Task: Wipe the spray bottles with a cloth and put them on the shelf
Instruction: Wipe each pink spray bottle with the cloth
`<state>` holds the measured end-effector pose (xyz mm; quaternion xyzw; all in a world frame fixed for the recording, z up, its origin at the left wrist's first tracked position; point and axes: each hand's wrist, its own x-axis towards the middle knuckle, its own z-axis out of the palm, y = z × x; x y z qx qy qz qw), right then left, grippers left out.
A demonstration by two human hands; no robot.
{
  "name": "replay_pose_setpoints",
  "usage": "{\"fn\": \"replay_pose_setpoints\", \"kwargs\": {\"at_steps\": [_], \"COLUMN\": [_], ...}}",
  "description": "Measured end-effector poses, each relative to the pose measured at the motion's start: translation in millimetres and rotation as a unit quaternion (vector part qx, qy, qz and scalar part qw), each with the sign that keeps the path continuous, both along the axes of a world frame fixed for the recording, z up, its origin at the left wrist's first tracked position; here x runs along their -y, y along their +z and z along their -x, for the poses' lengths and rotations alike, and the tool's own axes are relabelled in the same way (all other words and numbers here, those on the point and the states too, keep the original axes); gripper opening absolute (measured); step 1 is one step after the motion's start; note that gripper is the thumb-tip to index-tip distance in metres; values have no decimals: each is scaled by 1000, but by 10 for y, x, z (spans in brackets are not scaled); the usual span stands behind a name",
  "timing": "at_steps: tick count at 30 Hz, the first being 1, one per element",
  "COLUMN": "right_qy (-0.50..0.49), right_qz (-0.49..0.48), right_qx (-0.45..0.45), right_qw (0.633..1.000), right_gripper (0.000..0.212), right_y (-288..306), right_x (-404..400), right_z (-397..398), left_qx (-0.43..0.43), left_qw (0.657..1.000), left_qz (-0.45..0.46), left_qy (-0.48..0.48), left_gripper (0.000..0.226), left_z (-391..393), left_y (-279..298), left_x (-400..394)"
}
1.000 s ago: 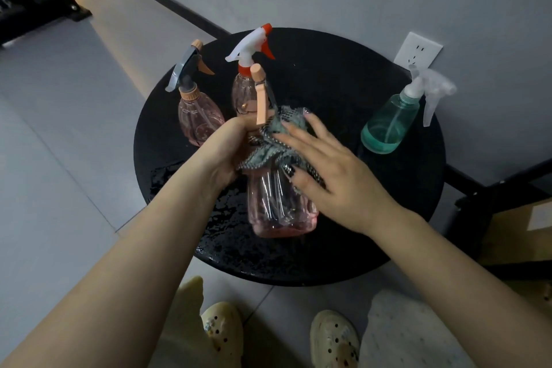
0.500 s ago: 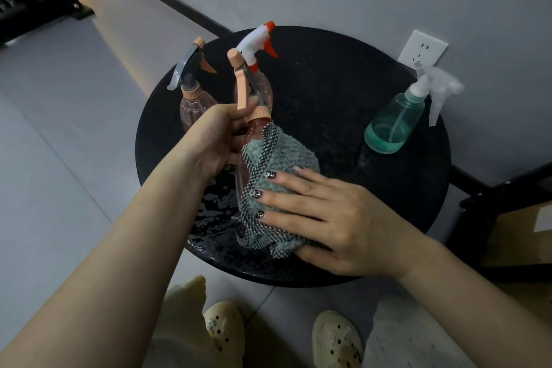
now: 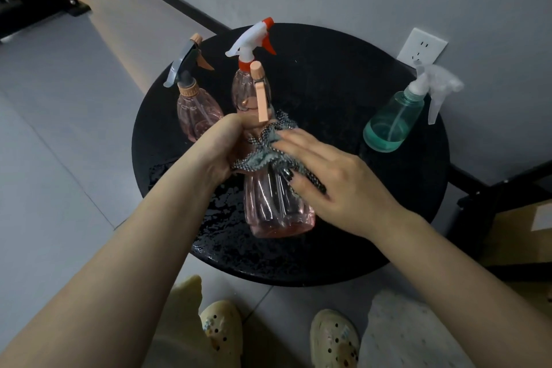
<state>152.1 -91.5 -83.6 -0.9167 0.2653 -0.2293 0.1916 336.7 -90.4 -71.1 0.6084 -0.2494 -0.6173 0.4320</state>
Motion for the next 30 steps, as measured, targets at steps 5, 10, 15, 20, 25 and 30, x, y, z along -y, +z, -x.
{"fn": "replay_pose_setpoints", "kwargs": {"at_steps": [5,10,15,20,25,30], "right_qy": [115,192,124,10,43,132], "right_qz": [100,133,84,-72,-71,27], "right_qx": [-5,-21,5,25,21,2], "right_qw": [988,972,989,997,996,991], "right_gripper": [44,46,41,48,50,49], "right_y": [2,-35,-20,25,-15,-75], "right_x": [-105,-177,-94,29,-48,-169], "right_z": [132,177,69,-41,-12,148], "left_qx": [21,-22,-8,-14,-32,-39], "left_qw": [999,998,1000,999,999,997], "left_qz": [-11,10,18,26,33,36], "left_qy": [24,52,23,-12,3,50], "left_gripper": [19,20,23,22,17,22], "left_z": [-37,-138,-77,34,0,-138], "left_y": [52,113,110,72,93,143], "left_x": [14,26,-2,-40,-44,-23]}}
